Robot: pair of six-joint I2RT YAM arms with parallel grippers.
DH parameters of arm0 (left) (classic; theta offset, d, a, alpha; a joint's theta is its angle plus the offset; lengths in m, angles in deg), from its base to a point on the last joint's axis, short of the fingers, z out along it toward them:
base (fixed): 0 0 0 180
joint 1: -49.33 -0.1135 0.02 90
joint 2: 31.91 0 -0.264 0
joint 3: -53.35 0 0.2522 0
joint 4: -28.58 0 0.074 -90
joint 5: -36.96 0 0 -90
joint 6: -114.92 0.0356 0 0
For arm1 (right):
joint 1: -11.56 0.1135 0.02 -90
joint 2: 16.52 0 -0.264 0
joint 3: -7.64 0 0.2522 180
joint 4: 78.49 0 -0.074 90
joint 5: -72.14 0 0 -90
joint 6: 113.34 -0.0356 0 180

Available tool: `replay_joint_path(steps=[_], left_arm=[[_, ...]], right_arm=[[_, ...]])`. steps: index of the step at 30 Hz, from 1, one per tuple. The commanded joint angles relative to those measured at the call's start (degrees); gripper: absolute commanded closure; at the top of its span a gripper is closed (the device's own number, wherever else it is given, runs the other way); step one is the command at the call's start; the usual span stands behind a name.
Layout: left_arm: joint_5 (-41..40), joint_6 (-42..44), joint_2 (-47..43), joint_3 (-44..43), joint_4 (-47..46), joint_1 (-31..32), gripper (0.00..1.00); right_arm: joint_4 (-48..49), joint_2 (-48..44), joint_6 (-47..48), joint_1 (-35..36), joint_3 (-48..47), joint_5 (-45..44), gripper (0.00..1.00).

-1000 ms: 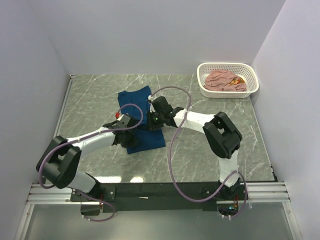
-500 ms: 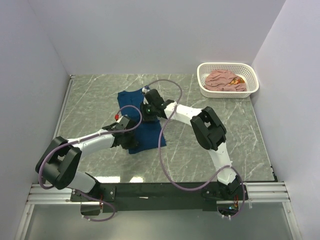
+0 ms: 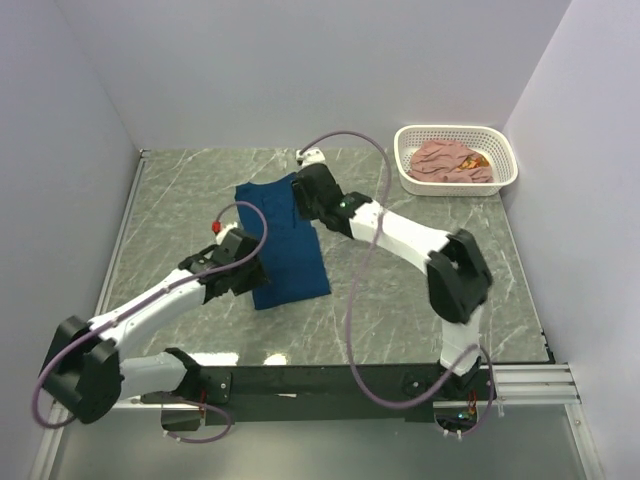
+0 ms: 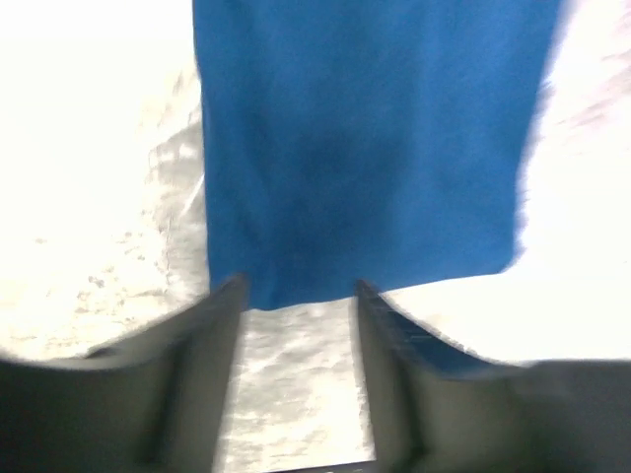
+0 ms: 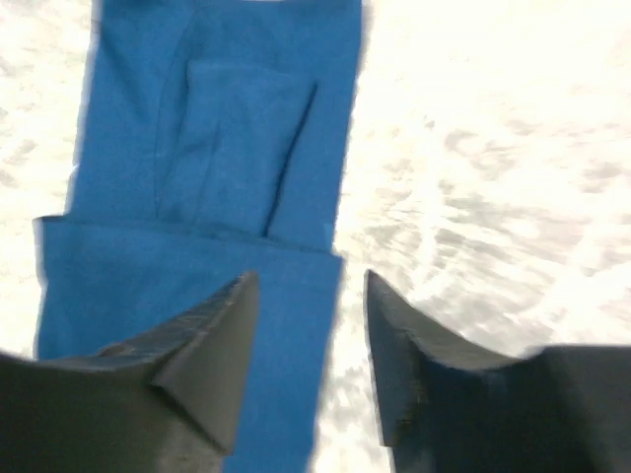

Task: Fold and stack the t-shirts
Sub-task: Fold the tshirt

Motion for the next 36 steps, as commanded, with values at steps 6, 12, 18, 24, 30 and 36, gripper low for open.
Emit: replay_joint_path(steps=[6, 12, 18, 24, 30, 36], left_arm=[[-6.5, -0.1, -8.1, -6.6, 7.0, -0.2, 0.31], [-3.4, -3.5, -9.6, -1.7, 7.7, -0.2, 0.29], [-1.3, -7.1, -10.3, 6.2, 2.3, -1.0, 0.2], [2.0, -6.2, -7.1, 9.3, -3.9, -6.1, 0.21], [3.7, -5.1, -4.0, 8.0, -5.1, -6.5, 0.26], [3.4, -4.4, -3.7, 7.9, -4.3, -6.5, 0.28]], right_arm=[[-2.3, -17.9, 2.5, 5.6, 11.0, -15.1, 0.35], [-3.4, -22.2, -9.1, 4.3, 22.0, 3.5, 0.35], [4.4, -24.8, -19.3, 2.4, 36.1, 12.7, 0.31], [7.7, -20.7, -21.8, 1.4, 38.2, 15.1, 0.32], [6.8, -16.3, -23.1, 1.5, 36.8, 17.6, 0.37], [2.3, -14.5, -23.0, 2.5, 36.1, 15.8, 0.42]])
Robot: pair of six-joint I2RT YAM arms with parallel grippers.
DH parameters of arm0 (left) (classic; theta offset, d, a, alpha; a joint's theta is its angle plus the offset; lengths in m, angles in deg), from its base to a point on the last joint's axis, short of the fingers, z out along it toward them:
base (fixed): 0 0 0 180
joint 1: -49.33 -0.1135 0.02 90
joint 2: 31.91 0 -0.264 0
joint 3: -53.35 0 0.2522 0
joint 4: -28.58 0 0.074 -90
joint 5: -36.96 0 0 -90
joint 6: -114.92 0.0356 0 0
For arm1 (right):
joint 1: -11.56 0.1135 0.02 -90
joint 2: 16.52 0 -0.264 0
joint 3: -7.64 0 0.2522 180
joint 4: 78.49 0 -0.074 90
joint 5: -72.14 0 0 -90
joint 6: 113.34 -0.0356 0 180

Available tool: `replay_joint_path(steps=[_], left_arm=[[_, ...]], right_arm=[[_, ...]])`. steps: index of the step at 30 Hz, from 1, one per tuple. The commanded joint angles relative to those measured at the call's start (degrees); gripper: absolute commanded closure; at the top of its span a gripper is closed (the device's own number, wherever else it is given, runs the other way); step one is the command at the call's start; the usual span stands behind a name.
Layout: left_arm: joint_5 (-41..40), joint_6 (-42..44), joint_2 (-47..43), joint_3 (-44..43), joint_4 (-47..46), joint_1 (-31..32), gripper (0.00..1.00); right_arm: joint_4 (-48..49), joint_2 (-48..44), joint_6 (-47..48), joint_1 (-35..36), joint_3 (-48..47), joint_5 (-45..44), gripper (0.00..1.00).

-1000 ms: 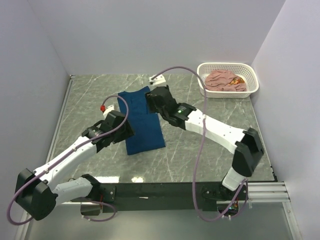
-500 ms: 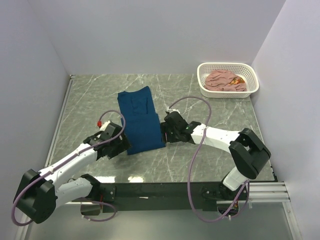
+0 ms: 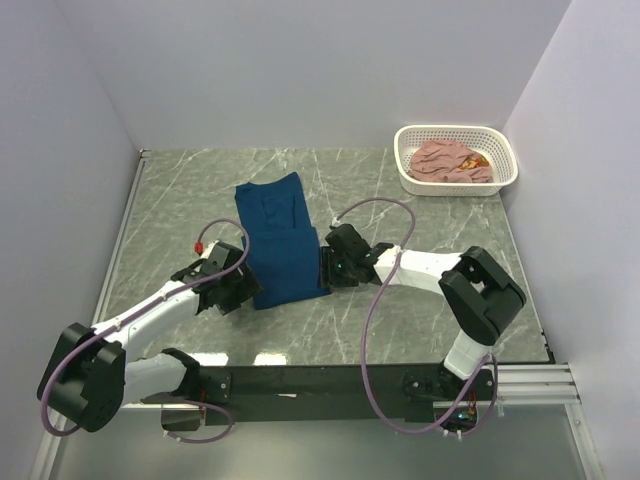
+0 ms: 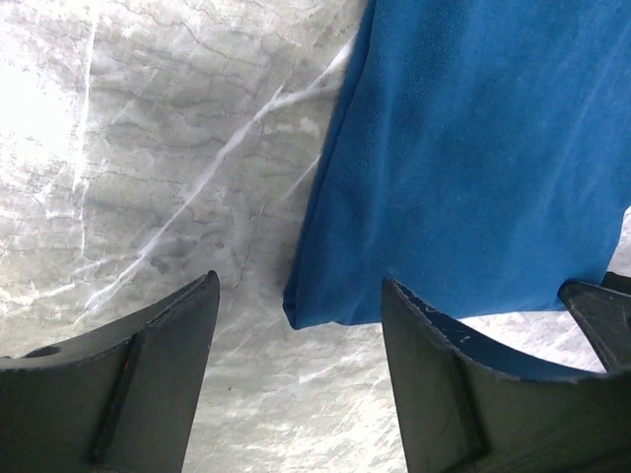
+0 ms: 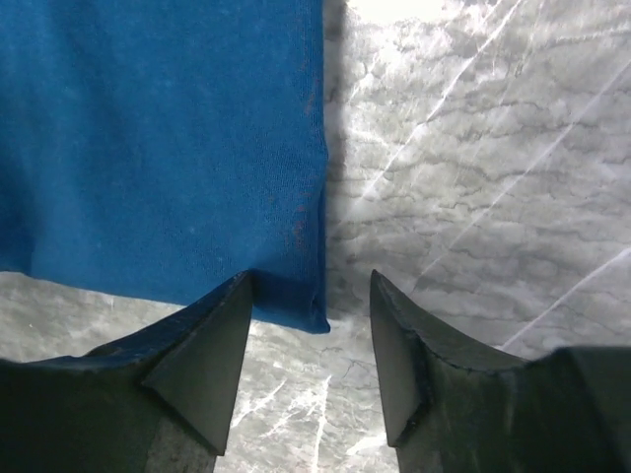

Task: Fold and stack the t-shirts
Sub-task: Fold the tshirt

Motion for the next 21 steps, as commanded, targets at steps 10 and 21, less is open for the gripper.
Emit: replay_joint_path(steps=[10, 21], left_arm=[[0.7, 2.2, 2.2, -2.5, -0.1, -0.2, 0.3], [1.3, 3.1, 3.6, -2.5, -0.1, -0.1, 0.3]], right_arm=[[-11.2, 4.4, -3.9, 5.6, -5.3, -8.7, 0.46], [-14.7, 6.1, -6.1, 5.8, -4.2, -11.4, 0.53]])
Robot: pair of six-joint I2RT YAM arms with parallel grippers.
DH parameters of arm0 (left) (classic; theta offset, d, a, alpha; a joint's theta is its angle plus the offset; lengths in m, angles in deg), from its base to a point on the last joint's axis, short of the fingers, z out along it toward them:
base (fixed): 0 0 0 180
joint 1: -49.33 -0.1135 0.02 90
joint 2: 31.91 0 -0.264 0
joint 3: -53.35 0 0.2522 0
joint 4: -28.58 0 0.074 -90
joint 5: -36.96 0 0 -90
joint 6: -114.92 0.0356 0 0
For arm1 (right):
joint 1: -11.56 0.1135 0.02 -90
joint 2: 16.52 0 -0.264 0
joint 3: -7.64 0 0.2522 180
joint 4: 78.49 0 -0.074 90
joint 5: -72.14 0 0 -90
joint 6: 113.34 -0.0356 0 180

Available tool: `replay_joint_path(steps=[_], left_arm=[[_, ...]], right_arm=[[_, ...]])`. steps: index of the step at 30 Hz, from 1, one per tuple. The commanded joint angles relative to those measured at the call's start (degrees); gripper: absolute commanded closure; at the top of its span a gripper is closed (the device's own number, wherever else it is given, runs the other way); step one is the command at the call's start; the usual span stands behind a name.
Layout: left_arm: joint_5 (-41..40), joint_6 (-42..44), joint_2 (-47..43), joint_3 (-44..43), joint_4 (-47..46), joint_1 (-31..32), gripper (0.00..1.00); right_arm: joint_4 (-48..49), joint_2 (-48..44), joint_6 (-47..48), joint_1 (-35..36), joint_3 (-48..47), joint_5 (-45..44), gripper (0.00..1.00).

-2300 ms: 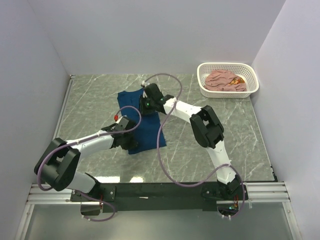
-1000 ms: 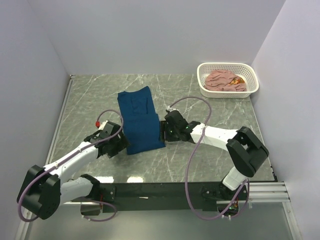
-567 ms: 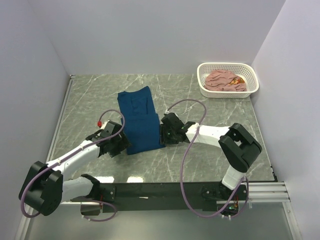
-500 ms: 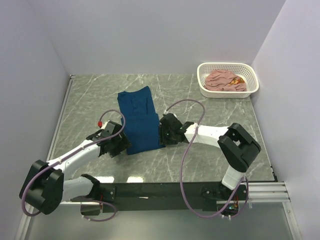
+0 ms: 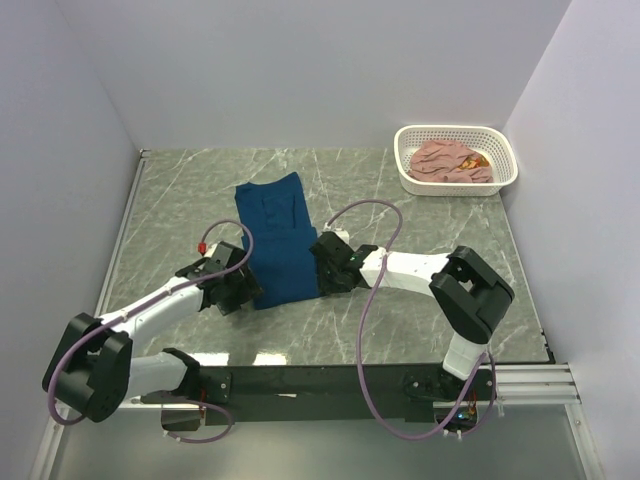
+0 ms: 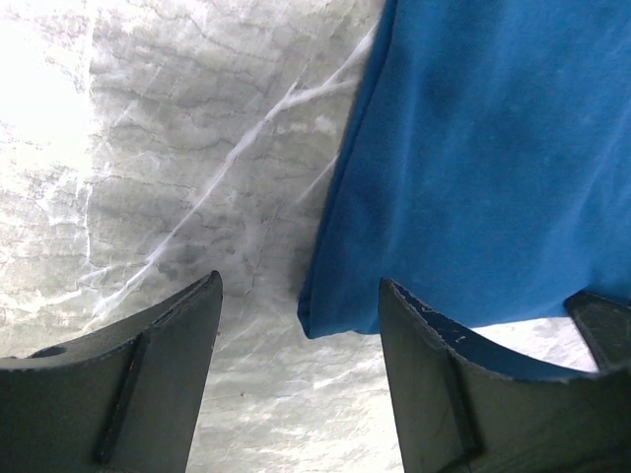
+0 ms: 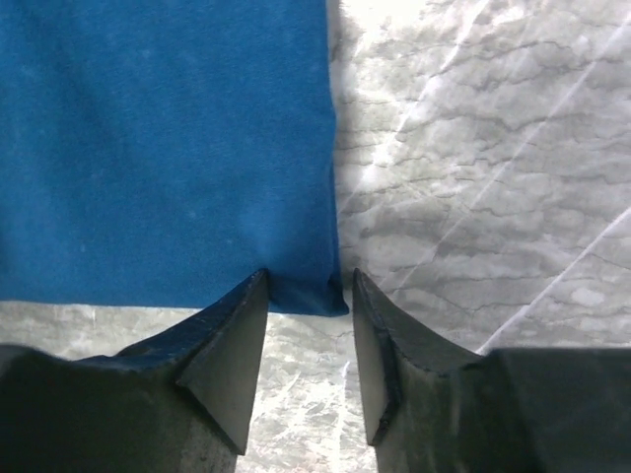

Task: Fold and stack the t-shirts
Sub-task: Fold the tshirt

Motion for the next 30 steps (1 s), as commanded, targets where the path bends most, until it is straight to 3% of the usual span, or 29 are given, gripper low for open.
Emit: replay_joint_path(steps=[1, 6, 9, 10, 17, 30], left_arm=[[1.0, 1.8, 0.9, -2.0, -0.3, -0.1, 0.31], [0.8, 1.5, 2.1, -2.6, 0.4, 0.9, 0.31], [0.4, 1.3, 3.2, -3.6, 0.9, 1.8, 0.31], [0.2, 1.3, 3.6, -3.8, 0.9, 2.0, 0.31], [-1.0, 1.0, 7.1, -6.5, 2.2, 4.3, 0.36], [-3.5, 1.2, 13.8, -8.7, 6.5, 6.6, 0.54]], right_arm=[[-6.2, 3.1, -0.9, 0.1, 0.7, -2.4, 0.55], [-6.8, 3.5, -0.3, 0.1, 0.6, -2.0, 0.69], [-6.7, 3.5, -0.3, 0.2, 0.8, -1.3, 0.97], [-6.5, 3.5, -0.3, 0.1, 0.9, -1.3, 1.0], [-6.1, 2.9, 0.2, 0.2, 1.1, -0.7, 1.0], [-6.0, 2.2, 0.8, 0.1, 1.3, 0.0, 1.0]])
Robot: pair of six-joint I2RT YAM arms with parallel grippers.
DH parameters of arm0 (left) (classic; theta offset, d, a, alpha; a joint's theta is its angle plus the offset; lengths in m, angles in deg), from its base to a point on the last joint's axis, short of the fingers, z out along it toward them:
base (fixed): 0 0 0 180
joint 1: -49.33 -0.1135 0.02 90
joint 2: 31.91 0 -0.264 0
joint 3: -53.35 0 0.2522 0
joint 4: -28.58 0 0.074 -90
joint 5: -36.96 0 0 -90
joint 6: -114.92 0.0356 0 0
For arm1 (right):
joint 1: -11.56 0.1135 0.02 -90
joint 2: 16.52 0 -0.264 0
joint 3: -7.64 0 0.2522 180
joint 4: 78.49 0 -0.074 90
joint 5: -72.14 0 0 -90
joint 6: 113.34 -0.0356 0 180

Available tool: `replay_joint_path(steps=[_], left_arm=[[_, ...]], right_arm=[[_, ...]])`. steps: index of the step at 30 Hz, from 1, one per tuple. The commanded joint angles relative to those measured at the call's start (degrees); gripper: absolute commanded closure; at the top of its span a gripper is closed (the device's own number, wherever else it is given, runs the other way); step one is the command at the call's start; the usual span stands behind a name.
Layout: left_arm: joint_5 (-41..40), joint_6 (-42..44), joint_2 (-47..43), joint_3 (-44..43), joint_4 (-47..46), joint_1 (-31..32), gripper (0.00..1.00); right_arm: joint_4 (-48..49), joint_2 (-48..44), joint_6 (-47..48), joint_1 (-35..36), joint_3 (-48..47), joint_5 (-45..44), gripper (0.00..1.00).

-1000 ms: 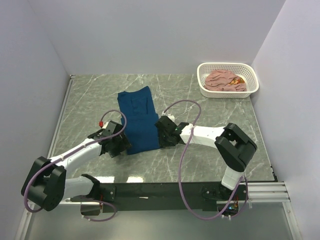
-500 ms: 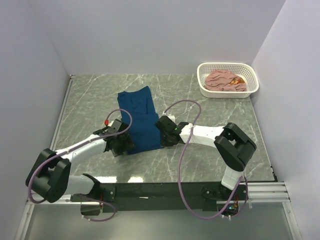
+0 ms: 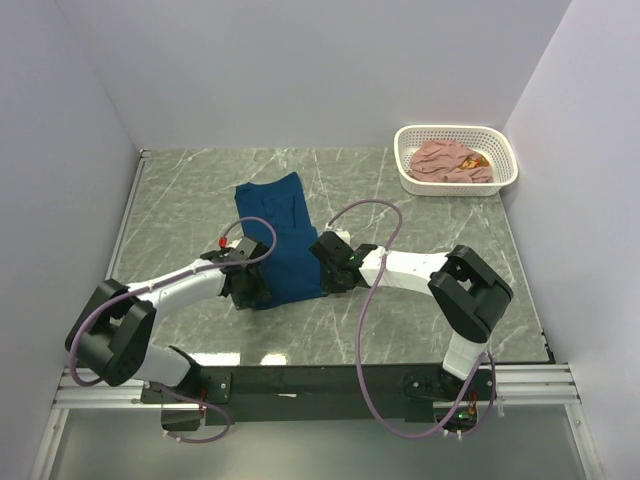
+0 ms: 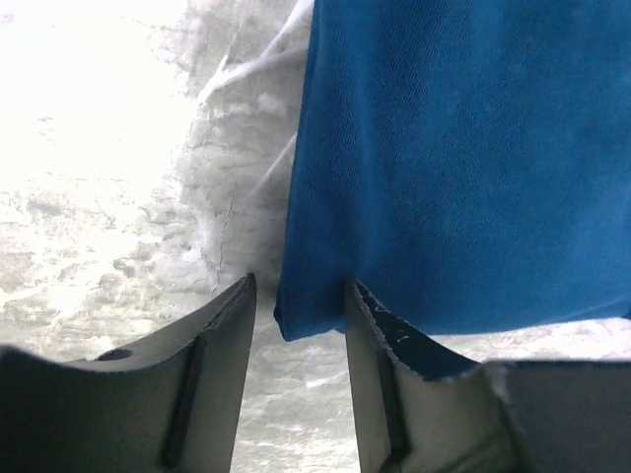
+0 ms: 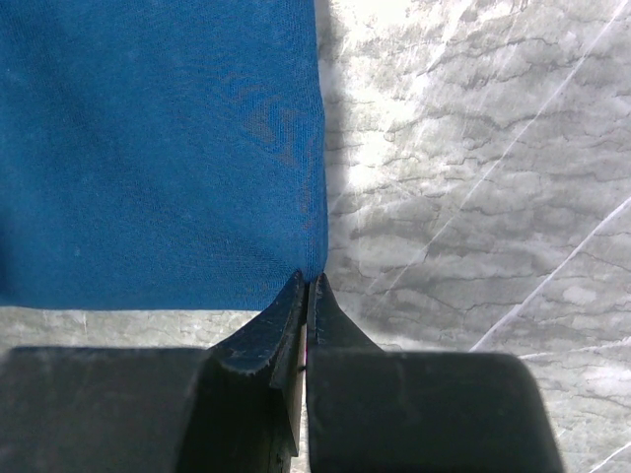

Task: Fold and stack the t-shirts
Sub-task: Fold the tshirt

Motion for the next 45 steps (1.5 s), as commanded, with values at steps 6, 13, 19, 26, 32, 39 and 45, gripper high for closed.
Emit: replay_joint_path(steps=[6, 13, 19, 26, 32, 39, 45], left_arm=[[1.3, -0.1, 3.8, 1.2, 1.0, 0.9, 0.71], [3.3, -2.3, 2.2, 4.4, 3.0, 4.5, 0.99], [6.4, -7.6, -6.4, 5.7, 15.2, 14.6, 0.99], [12.6, -16.9, -26.8, 3.2, 25.9, 24.9, 0.99], [10.0, -13.4, -27.3, -7.4, 27.7, 22.3, 0.99], [9.8, 0.0, -20.3, -16.4, 25.6, 4.8, 0.99], [11.8, 6.1, -15.5, -20.5, 22.3, -3.3, 0.99]], right_arm=[[-5.3, 0.3, 1.2, 0.2, 2.4, 0.7, 1.0], [-7.5, -2.8, 2.6, 1.2, 4.5, 2.1, 1.0], [-15.6, -11.4, 2.8, 5.8, 10.4, 6.1, 1.0], [-29.0, -31.5, 2.0, 11.5, 15.8, 12.5, 1.0], [-38.8, -35.2, 5.7, 5.8, 3.3, 5.8, 1.0], [-39.4, -28.6, 15.1, -3.6, -12.2, 4.9, 1.0], [-38.1, -20.6, 19.6, -7.5, -22.1, 6.4, 1.0]])
